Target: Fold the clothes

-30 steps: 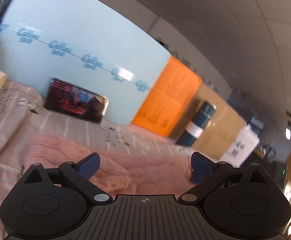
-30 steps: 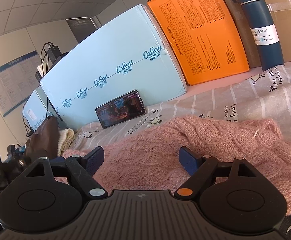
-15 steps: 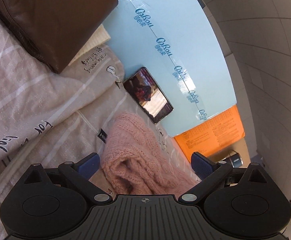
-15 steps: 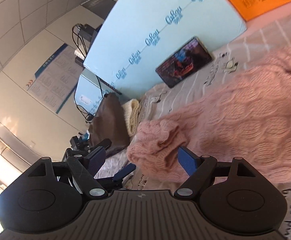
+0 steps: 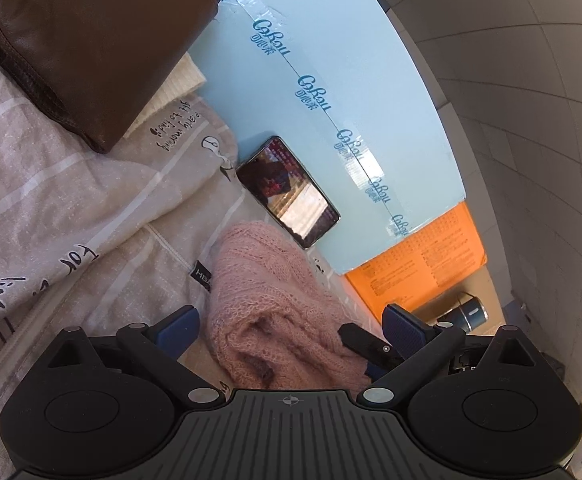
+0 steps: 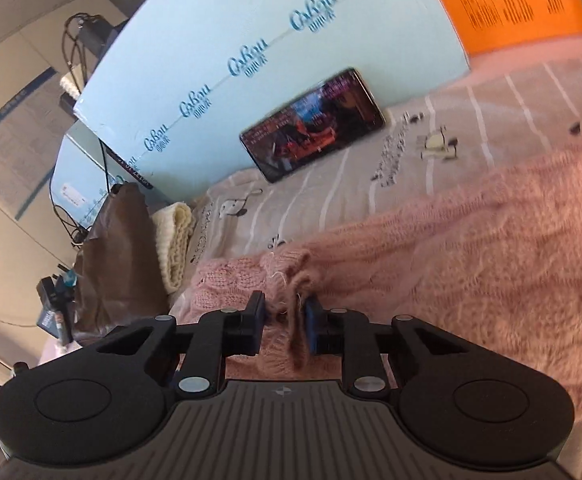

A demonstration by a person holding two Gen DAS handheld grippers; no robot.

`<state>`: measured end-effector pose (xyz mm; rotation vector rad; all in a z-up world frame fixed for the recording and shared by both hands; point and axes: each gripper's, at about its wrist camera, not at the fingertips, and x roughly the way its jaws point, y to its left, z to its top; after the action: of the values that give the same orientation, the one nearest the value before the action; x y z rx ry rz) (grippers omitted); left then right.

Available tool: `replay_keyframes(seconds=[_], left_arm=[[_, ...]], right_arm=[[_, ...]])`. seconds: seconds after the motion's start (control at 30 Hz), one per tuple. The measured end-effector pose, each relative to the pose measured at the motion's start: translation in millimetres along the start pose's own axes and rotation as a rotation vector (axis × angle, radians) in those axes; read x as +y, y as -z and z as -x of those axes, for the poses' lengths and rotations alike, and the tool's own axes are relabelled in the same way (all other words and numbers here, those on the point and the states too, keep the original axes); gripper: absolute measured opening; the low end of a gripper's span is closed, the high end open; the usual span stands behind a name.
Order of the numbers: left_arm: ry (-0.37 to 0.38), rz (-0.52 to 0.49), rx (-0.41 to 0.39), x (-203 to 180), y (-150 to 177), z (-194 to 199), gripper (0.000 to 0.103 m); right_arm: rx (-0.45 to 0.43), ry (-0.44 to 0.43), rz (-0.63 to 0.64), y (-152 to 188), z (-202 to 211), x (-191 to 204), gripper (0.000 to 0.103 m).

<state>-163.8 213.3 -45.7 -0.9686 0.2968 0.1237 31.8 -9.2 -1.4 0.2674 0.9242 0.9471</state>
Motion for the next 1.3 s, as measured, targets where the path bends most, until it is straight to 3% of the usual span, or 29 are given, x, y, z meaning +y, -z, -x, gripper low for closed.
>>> replay_keyframes(seconds=[0.17, 0.27, 0.43, 0.57, 0.6, 0.63, 0.7, 0.8, 0.9, 0.97, 1.1, 1.23, 1.3], left_arm=[[-0.007, -0.023, 0.0, -2, 2, -1, 0.099], [-0.006, -0.008, -0.007, 0, 1, -2, 0.099], [-0.024, 0.009, 0.022, -3, -5, -18, 0.099], [-0.079, -0.027, 0.043, -14, -6, -41, 0.094], [-0.114, -0.06, 0.04, -18, -3, -46, 0.08], [-0.149, -0.094, 0.037, -22, -1, -51, 0.073], [-0.171, -0.176, 0.053, -27, 4, -57, 0.046], [-0.158, -0.264, 0.048, -33, 10, -53, 0.032], [-0.131, -0.401, 0.009, -50, 11, -40, 0.027], [-0.16, -0.518, -0.034, -63, 12, -30, 0.024], [-0.337, -0.786, -0.153, -85, 12, -23, 0.023], [-0.606, -1.075, -0.344, -102, 24, -24, 0.023], [-0.635, -1.176, -0.404, -113, 35, -25, 0.024]], right_arm=[[-0.043, 0.119, 0.202, 10, -9, 9, 0.022], [-0.079, 0.143, 0.282, 20, -9, 14, 0.038], [-0.117, 0.083, 0.242, 16, 18, 12, 0.064], [-0.2, 0.068, 0.179, 12, 48, -3, 0.066], [-0.223, 0.067, 0.16, 11, 56, -9, 0.067], [-0.241, 0.068, 0.142, 11, 64, -14, 0.068], [-0.282, 0.073, 0.106, 11, 79, -27, 0.07], [-0.337, 0.087, 0.05, 12, 97, -48, 0.071], [-0.36, 0.085, -0.014, 11, 106, -66, 0.071], [-0.375, 0.084, -0.057, 10, 112, -78, 0.071], [-0.407, 0.079, -0.101, 11, 124, -89, 0.071], [-0.438, 0.066, -0.129, 13, 136, -96, 0.071], [-0.448, 0.055, -0.143, 13, 140, -99, 0.071]])
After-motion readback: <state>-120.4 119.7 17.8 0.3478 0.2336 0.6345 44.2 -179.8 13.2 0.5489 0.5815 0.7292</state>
